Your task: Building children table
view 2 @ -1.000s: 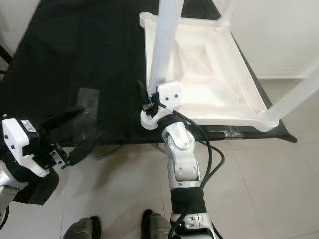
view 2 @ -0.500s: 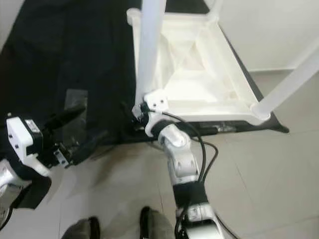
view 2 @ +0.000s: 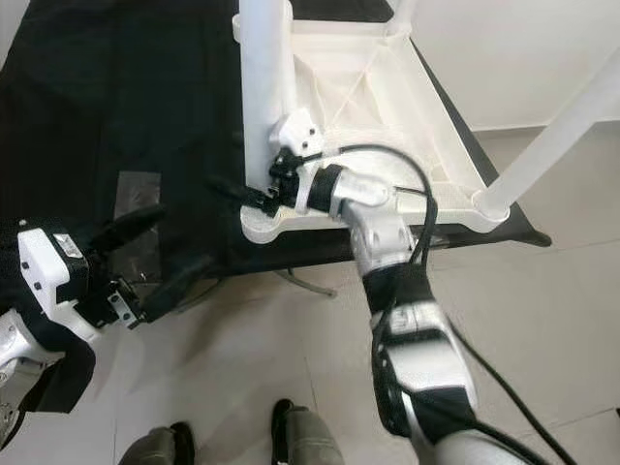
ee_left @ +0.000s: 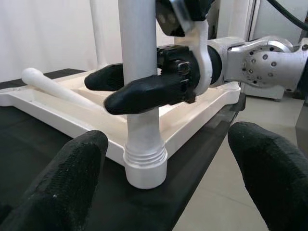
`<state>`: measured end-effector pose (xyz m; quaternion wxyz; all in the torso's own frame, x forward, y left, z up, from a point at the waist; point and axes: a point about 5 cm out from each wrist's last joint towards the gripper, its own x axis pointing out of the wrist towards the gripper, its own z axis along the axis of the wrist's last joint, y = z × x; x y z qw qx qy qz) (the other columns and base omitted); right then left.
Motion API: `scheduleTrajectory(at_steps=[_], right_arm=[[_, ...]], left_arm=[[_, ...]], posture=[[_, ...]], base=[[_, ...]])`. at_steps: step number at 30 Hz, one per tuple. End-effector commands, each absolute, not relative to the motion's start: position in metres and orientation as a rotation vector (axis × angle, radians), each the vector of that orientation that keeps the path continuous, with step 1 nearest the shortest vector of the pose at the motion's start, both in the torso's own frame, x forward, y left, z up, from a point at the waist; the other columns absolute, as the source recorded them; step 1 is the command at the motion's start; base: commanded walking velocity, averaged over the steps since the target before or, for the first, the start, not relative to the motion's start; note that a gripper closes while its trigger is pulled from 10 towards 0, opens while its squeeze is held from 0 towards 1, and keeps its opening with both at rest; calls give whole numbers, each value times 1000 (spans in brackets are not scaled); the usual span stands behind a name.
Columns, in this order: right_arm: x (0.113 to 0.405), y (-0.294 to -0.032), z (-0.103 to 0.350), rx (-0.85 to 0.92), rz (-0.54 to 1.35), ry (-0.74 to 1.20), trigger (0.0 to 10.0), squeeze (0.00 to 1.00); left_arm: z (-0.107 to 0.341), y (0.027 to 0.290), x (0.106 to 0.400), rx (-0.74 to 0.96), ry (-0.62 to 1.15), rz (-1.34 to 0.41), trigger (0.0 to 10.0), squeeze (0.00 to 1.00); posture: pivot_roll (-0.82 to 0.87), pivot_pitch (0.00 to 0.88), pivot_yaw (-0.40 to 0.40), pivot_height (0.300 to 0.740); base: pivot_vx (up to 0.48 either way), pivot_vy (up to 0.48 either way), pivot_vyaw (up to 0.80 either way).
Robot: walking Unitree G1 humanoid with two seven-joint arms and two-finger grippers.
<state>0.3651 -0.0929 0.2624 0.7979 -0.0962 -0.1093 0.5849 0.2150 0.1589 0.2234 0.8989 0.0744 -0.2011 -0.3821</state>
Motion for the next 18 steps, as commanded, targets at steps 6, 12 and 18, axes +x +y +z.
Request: scheduleTrajectory(at_steps=[6, 12, 18], right_arm=[[369, -94, 266, -183, 1387, -206, 0, 0], [372, -96, 266, -185, 1404, -200, 0, 0], [374, -105, 249, -218, 1242, -205, 0, 0]], left_arm=[[222, 158, 213, 150, -415, -796, 10000, 0], [222, 158, 213, 150, -417, -796, 10000, 0], [223, 159, 213, 151, -418, -790, 10000, 0]], posture=[[71, 250, -107, 740], [71, 250, -107, 740], [60, 255, -108, 740]], base=[[0, 0, 0], [0, 0, 0], [0, 0, 0]])
